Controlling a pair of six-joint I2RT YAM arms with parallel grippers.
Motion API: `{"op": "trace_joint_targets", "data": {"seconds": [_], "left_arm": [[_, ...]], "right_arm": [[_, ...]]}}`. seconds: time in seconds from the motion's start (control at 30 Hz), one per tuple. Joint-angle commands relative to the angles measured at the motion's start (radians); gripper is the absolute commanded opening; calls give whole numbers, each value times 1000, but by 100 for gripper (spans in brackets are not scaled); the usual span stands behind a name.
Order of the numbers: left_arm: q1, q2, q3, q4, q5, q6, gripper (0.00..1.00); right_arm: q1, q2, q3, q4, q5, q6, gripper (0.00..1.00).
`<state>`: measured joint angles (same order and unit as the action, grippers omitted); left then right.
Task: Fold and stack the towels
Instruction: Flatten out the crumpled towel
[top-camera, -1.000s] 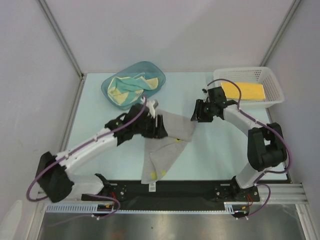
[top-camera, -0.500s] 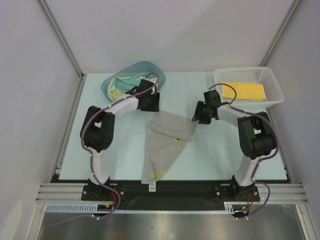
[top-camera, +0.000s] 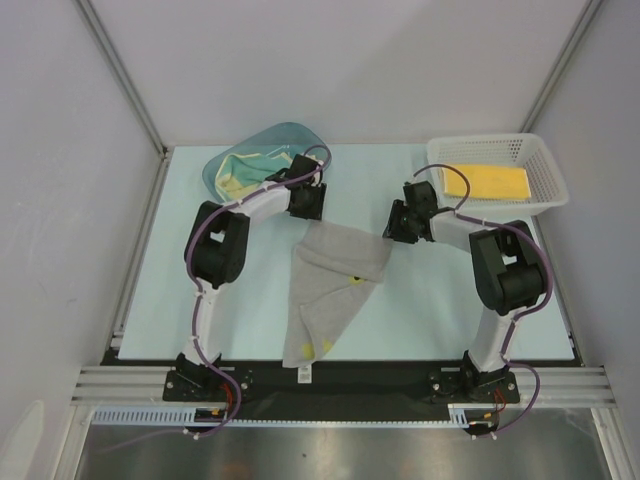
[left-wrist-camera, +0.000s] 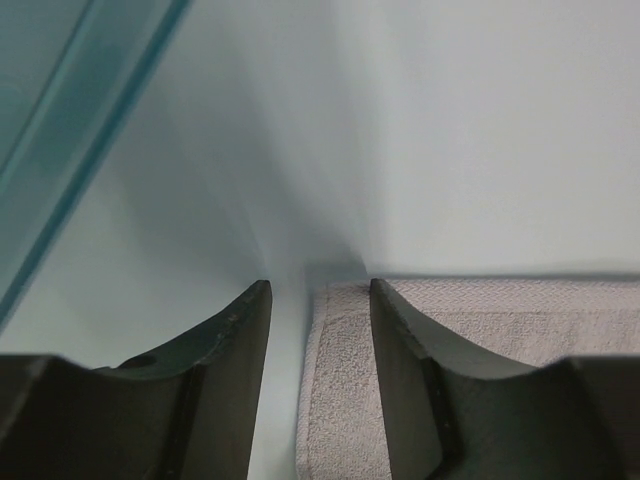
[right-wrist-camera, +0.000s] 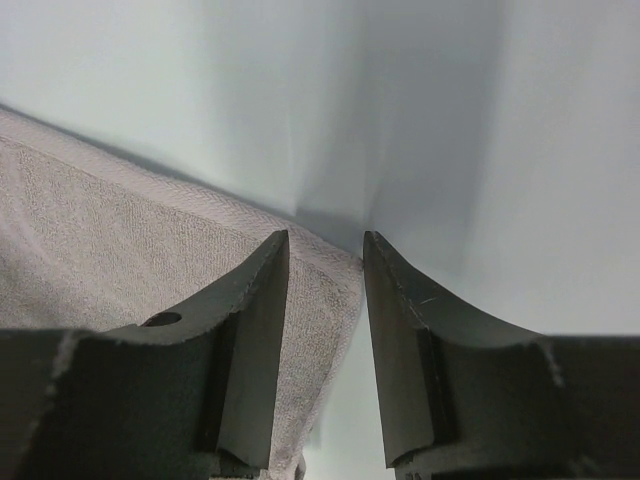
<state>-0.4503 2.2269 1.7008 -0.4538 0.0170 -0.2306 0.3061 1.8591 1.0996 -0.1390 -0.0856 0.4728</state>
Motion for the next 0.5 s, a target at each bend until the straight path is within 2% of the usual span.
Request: {"op": "trace_joint_targets", "data": {"seconds": [0.0,0.33,0.43,0.47], "left_arm": [[1,19,10,-14,-6,13,46],[-14,-21,-59,-28,-8,2,42],[-14,-21,-69,-37,-8,2,39],[-14,-23,-70,-42,-9,2,35]], "right_arm": [[27,43,-27,-7,58,-14,41],[51,48,-47,4,63,-11,41],[42,40,-55,4,67,-19,41],[41,35,-58,3,69,-17,40]]}}
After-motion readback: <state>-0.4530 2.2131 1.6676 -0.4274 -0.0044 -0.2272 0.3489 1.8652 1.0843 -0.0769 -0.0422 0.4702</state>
